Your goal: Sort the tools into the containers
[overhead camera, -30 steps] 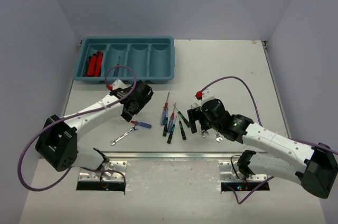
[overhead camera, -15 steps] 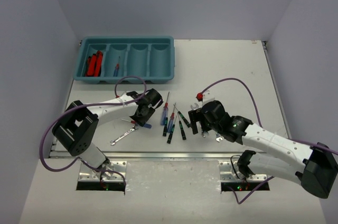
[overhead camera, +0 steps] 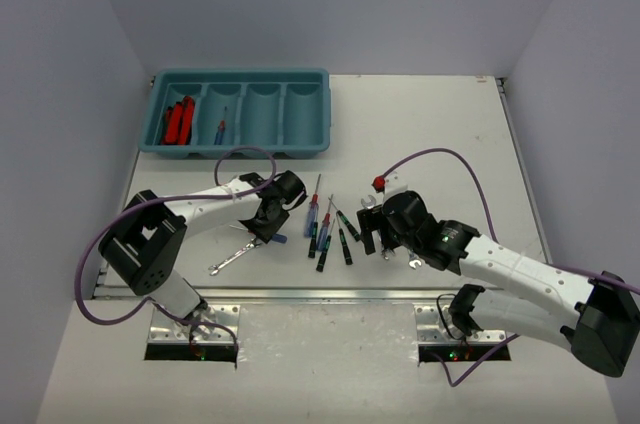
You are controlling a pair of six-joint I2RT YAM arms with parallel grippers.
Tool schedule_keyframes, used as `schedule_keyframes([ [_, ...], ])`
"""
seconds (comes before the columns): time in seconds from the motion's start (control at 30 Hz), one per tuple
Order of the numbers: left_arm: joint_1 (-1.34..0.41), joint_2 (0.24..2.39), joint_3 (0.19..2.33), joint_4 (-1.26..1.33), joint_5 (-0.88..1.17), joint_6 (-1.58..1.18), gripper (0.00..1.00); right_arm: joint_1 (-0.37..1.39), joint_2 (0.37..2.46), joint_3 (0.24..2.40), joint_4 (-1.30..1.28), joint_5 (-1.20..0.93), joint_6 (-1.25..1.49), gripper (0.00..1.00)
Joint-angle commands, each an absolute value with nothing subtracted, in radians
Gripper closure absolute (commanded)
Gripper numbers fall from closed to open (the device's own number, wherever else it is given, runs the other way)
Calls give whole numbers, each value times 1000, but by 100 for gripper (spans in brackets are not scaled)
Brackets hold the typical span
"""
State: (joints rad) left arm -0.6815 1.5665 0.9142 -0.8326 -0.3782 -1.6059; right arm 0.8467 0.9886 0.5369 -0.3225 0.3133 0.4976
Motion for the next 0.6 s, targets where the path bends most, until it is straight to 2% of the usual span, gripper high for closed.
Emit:
schedule_keyframes([
  [0.0,-686,1562,910,-814,-381,-1613,65,847,971,538,-288,330,499,1],
  [0.27,-687,1724,948,-744,-307,-1548,82,848,961,532,-290,338,499,1],
  [0.47,-687,1738,948,-735,-314,-1541,82,847,956,531,-289,339,498,1],
  [0.57,-686,1731,947,-728,-327,-1529,76,847,954,531,-290,337,499,1],
])
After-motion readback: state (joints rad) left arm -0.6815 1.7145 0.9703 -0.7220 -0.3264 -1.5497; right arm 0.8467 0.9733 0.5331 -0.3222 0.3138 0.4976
